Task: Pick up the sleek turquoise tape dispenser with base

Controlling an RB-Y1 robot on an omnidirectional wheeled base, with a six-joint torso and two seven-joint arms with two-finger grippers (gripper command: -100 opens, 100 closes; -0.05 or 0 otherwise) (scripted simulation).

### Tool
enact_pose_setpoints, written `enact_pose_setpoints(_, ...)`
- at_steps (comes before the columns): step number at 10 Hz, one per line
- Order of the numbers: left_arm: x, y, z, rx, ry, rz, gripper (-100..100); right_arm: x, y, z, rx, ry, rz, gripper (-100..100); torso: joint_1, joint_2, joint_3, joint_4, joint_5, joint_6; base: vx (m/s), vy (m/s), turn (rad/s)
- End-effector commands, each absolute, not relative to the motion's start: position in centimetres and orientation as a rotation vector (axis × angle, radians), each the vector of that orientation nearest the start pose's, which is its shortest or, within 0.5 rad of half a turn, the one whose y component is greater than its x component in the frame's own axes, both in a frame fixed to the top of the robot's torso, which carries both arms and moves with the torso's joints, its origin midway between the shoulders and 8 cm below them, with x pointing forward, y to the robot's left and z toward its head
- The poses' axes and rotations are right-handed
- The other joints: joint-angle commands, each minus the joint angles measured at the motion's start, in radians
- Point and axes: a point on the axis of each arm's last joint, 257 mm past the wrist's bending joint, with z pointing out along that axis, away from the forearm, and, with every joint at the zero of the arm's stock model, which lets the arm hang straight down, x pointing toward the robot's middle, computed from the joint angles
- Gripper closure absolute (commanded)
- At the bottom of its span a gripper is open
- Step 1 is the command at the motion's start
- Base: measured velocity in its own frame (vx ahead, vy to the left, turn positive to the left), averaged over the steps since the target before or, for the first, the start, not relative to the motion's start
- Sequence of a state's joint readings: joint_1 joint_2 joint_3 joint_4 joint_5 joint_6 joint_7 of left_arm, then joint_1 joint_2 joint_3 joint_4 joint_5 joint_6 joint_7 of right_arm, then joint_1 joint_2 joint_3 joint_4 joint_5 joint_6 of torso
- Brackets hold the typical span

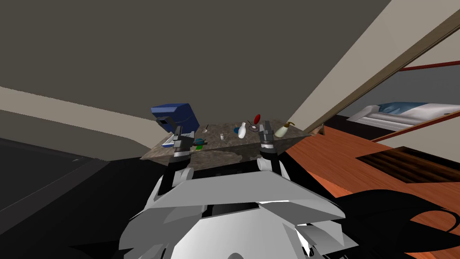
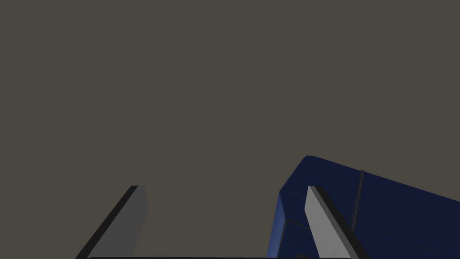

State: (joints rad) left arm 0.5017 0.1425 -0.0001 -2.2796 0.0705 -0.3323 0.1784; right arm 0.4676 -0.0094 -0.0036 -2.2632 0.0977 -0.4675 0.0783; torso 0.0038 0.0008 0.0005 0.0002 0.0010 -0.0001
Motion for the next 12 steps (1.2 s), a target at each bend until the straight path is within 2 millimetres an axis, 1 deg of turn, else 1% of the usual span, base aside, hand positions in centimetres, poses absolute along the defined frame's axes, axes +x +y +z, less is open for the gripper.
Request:
enact_pose_setpoints(1, 37.7, 28.3, -1.6, -0.859, 0.785, -1.46, -100, 35.7, -26.7, 2.1, 0.574, 0.706, 1.17, 0, 0.0, 0.0, 0.0, 0.0, 0.0, 0.0, -0.004, 0.042, -0.031)
enact_pose_setpoints(2, 38.0, 28.7, -1.6, -0.874, 0.796, -1.468, -100, 35.7, -26.7, 2.1, 0.574, 0.706, 1.17, 0, -0.001, 0.0, 0.0, 0.0, 0.0, 0.0, 0.0, 0.053, -0.046)
enact_pose_setpoints(9, 39.9, 30.3, -3.6, -1.004, 0.888, -1.451, -100, 35.7, -26.7, 2.1, 0.574, 0.706, 1.17, 0, -0.002, 0.0, 0.0, 0.0, 0.0, 0.0, -0.012, 0.035, -0.035)
enact_pose_setpoints(10, 40.3, 30.8, -3.7, -1.027, 0.902, -1.455, -100, 35.7, -26.7, 2.1, 0.574, 0.706, 1.17, 0, -0.002, 0.0, 0.0, 0.0, 0.0, 0.0, -0.022, 0.033, -0.051)
enact_pose_setpoints(11, 40.5, 30.9, -4.3, -1.049, 0.918, -1.443, -100, 35.7, -26.7, 2.1, 0.574, 0.706, 1.17, 0, -0.001, 0.0, 0.0, 0.0, 0.0, 0.0, -0.019, 0.027, -0.035)
enact_pose_setpoints(12, 40.8, 31.4, -4.3, -1.071, 0.929, -1.448, -100, 35.7, -26.7, 2.1, 0.574, 0.706, 1.17, 0, -0.002, 0.0, 0.0, 0.0, 0.0, 0.0, -0.018, 0.024, -0.067)
